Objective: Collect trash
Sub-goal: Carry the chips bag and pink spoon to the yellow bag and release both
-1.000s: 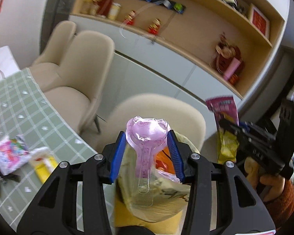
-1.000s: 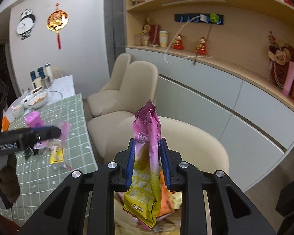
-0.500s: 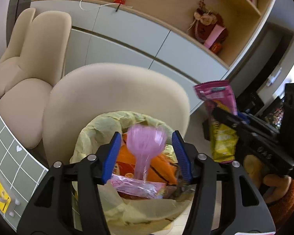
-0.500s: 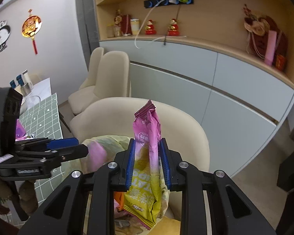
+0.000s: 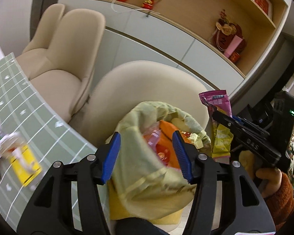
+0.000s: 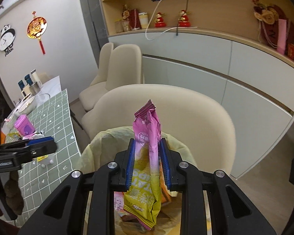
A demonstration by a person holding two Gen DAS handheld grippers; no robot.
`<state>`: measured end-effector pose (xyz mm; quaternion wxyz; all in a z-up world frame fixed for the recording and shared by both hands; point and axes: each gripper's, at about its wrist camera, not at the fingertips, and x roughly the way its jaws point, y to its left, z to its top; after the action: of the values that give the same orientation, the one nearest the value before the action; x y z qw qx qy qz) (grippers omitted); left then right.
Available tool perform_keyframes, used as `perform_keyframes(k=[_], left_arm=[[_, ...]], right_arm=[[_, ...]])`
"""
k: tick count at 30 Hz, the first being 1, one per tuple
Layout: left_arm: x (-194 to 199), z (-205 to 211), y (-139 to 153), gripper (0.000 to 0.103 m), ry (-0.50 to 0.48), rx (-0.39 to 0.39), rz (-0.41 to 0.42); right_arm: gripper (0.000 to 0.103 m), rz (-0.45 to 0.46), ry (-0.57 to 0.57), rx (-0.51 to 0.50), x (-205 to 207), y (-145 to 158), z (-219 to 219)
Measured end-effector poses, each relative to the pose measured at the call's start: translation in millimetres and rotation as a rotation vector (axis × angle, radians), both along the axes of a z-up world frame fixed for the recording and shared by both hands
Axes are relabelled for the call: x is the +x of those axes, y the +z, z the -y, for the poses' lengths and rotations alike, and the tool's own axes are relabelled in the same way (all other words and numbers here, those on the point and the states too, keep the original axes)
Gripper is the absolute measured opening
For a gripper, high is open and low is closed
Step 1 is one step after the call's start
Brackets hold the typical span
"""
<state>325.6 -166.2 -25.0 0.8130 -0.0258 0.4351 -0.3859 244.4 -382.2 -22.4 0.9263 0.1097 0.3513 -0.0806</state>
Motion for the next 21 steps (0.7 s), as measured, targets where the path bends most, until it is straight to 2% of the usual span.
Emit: perform_keyframes(k=[5,9,10,12,17,21], left_arm=[[-5.2,-42.0,-2.3,0.053,0.088,0.011,-0.015],[-6.8,-76.4,-6.0,0.053,0.171,0.023,-0.03],[-7.7,-84.7,-7.0,0.053,0.192,0.026,-0.032],[-9.7,-105.1,-9.8,0.053,0.236,0.027,-0.039],[-14.6,-149.1,-19.0,0.053,0.341,0.023,-0.067],[-21.6,-191.3,-27.7,0.053,0.428,0.015,-0.079]], right_arm=[[0.026,-0.02,0.036,-0.001,13.7,-6.1,-8.8],[0.037,-0.037,0.044,0.001,20.5,-14.5,-15.0],[0.044,-0.039,0.05,0.01,20.5,-16.9,-17.4],[0.051,-0.038,0.056,0.008,18.4,-18.9,-21.1],[0.057,-0.037,0.082,-0.016,13.0,-12.7,-37.9],[0.058,-0.003,0.11,-0.032,11.0,3.0,-54.7]])
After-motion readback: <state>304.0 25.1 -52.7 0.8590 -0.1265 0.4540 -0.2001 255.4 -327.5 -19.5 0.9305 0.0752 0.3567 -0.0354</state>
